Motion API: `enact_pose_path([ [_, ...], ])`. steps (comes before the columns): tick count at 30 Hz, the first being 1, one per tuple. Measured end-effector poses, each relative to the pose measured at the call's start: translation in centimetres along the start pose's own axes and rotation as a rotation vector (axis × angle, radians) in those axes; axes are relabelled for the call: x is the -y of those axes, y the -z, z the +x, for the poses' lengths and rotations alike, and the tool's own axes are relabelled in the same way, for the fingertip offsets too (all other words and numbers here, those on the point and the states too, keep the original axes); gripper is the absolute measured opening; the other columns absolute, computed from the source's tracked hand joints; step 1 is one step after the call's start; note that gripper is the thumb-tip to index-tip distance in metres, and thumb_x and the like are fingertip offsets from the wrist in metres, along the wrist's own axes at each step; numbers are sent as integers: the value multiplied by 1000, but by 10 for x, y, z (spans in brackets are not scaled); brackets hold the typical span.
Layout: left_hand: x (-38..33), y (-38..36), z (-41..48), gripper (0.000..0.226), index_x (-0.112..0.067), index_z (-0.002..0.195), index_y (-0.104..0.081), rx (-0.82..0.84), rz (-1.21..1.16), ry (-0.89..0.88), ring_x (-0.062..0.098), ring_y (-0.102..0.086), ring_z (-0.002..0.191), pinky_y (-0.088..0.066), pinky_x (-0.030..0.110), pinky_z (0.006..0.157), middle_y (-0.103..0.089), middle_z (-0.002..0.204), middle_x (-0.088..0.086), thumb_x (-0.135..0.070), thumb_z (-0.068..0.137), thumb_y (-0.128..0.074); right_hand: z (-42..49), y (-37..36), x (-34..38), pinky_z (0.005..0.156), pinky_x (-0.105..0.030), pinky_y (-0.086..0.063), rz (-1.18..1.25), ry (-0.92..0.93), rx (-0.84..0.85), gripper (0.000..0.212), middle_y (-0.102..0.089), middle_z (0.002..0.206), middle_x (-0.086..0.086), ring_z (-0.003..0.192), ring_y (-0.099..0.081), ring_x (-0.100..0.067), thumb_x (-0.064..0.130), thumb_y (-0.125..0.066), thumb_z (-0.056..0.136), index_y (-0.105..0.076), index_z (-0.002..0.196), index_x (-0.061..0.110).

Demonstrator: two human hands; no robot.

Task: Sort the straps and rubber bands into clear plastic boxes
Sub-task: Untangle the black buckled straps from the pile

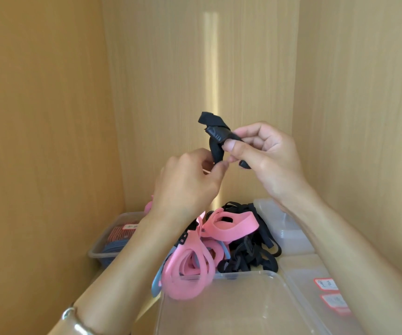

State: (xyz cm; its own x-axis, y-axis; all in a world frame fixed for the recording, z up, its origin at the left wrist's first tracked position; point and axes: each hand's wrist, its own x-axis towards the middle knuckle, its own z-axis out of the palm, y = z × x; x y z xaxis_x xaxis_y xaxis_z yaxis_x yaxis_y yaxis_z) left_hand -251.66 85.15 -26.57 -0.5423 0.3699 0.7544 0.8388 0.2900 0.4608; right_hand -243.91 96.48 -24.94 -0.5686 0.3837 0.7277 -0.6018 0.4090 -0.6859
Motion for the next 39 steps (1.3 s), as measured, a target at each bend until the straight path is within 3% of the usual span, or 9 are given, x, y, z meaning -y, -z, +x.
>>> enact_pose_path([
  [3,-4,6,2,20,-16,89,-60,-19,10,-51,27,-62,71,-50,40,66,-67,74,1,-24,96,-44,-1,-2,6,59,-15,-48,16,47,28,20,-72,70,1,68,-67,-10,3,-70,84,-64,79,21],
  [8,-17,12,0,26,-21,91,-51,73,-397,8,10,-55,55,-44,36,58,-60,64,-6,-9,98,-29,-1,0,18,57,-14,-47,41,152,-52,21,-70,66,5,64,-66,-7,3,-70,85,-63,80,22],
  [13,-21,10,1,17,-25,97,-52,78,-584,51,5,-41,44,-45,28,46,-48,56,-8,-23,103,-35,2,4,14,56,-16,-47,14,154,-183,19,-69,65,9,58,-63,-7,4,-70,85,-63,81,20],
  [19,-5,6,5,25,-28,112,-57,169,-107,-58,3,-48,50,-34,14,47,-51,60,-9,-34,89,-63,4,5,2,66,-42,-58,-241,186,-268,26,-66,63,14,56,-61,-4,7,-69,85,-60,74,29],
  [22,0,8,5,25,-26,116,-61,135,159,-128,18,-51,58,-36,28,52,-50,58,-6,-25,92,-54,5,11,0,63,-46,-55,-386,232,-300,26,-67,70,14,61,-65,-20,11,-66,84,-58,71,31],
  [27,6,11,7,39,-32,130,-49,112,233,-223,24,-54,57,-43,35,53,-57,63,-1,-21,93,-49,11,26,-12,60,-43,-52,-633,256,-333,6,-66,66,0,64,-62,-29,18,-61,84,-66,83,21],
  [30,9,10,8,23,-26,116,-46,105,149,-228,24,-54,57,-47,41,57,-60,66,0,-20,94,-51,12,27,-19,56,-37,-48,-847,258,-258,11,-60,62,2,61,-53,-31,16,-58,85,-68,89,19],
  [35,22,12,14,15,-20,100,-72,-22,141,-274,21,-61,84,-51,42,76,-66,92,-2,-14,88,-65,8,19,-29,52,-29,-35,-1008,112,77,11,-48,56,8,53,-44,-21,17,-61,89,-70,89,24],
  [39,26,23,16,17,-29,101,-75,200,226,-196,8,-63,95,-49,31,88,-71,99,-15,-20,88,-67,6,14,-20,62,-32,-49,-1002,-23,427,10,-66,71,2,65,-60,-18,18,-67,88,-68,82,25],
])
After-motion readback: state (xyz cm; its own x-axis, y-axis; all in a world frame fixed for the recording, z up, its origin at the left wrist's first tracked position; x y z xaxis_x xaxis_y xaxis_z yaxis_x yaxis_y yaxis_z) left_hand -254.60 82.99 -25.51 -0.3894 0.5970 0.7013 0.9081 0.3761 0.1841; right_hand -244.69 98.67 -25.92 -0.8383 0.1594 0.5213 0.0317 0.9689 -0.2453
